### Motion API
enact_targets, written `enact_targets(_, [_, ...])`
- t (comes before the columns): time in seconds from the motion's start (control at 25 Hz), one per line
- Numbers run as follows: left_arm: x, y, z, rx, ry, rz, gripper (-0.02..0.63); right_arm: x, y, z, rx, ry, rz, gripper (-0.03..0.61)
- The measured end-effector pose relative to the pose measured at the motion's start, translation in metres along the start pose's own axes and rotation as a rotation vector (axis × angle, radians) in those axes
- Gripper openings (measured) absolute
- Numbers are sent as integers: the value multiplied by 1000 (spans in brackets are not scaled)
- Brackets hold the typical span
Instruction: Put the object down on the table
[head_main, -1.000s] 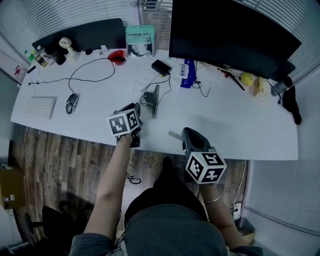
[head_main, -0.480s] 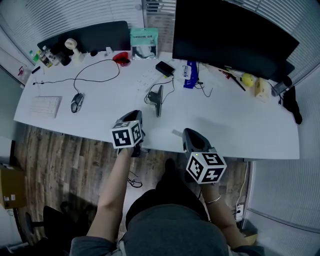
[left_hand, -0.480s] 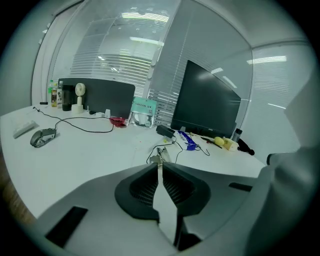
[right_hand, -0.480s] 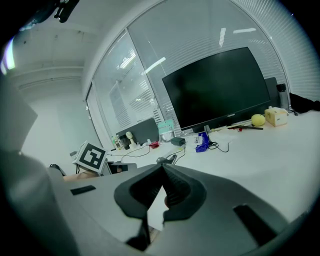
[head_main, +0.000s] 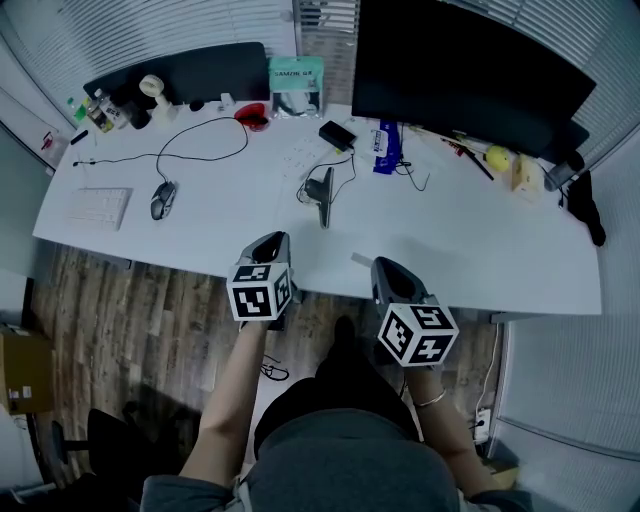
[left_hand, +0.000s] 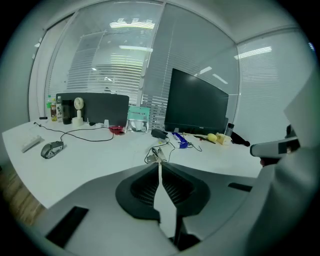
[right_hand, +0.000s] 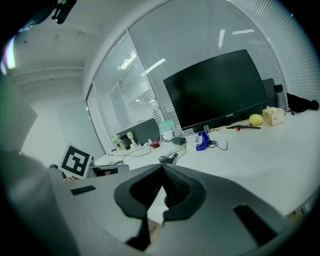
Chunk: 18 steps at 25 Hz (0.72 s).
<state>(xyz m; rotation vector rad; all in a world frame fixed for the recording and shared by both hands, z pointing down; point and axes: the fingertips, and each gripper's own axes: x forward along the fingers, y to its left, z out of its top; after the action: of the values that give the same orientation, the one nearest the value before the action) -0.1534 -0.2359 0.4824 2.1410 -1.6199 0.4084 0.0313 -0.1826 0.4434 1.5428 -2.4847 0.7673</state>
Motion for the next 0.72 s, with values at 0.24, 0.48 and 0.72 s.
enact_targets(0.24, [-21, -7, 2, 17, -29, -12, 34, -8, 4, -5, -11, -7, -17, 2])
enact_targets(0.48, [-38, -9, -1, 17, -45, -13, 34, -14, 6, -10, -31, -8, -25, 0])
enact_targets(0.72, [-49, -14, -1, 14, -63, -22, 34, -20, 8, -13, -35, -13, -36, 0])
